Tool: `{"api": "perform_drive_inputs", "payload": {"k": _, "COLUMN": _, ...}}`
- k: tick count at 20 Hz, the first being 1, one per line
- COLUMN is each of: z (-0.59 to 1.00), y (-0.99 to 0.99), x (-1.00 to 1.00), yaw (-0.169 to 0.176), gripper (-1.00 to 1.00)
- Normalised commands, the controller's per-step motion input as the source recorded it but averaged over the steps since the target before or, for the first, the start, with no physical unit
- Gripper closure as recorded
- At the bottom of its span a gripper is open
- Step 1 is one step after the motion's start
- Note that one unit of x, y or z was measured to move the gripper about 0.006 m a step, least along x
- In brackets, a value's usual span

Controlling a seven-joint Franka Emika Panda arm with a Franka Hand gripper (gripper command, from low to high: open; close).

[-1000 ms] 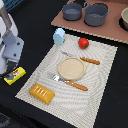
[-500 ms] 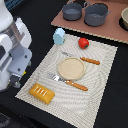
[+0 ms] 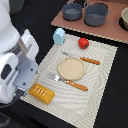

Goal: Interact with the objects in diverse but meaningful ways.

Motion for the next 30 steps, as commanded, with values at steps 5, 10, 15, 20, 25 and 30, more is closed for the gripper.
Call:
{"api": "perform_drive_inputs", "payload": {"k": 5, "z": -0.05, "y": 0.10, "x": 0.40, "yaw": -0.127, "gripper": -1.00}}
{"api": "perform_drive_inputs", "payload": {"k": 10, "z": -0.12, "y": -0.01, "x": 0.32, "yaw": -0.063, "gripper": -1.00}}
{"api": "perform_drive_inputs", "payload": {"k": 15, "z": -0.01, "y": -0.10, "x": 0.47, "yaw": -0.020, "gripper": -1.00}}
{"api": "perform_drive_inputs", "payload": {"k": 20, "z": -0.01, "y": -0.14, "x": 0.45, "yaw": 0.029, "gripper": -1.00}}
{"api": "perform_drive_inputs", "payload": {"k": 25, "z": -0.01, "y": -0.09, "x": 0.43, "yaw": 0.089, "gripper": -1.00}}
{"api": "perform_drive_inputs", "payload": {"k": 30, "z": -0.02, "y": -0.02, "x": 0.45, "yaw": 0.080, "gripper": -1.00}}
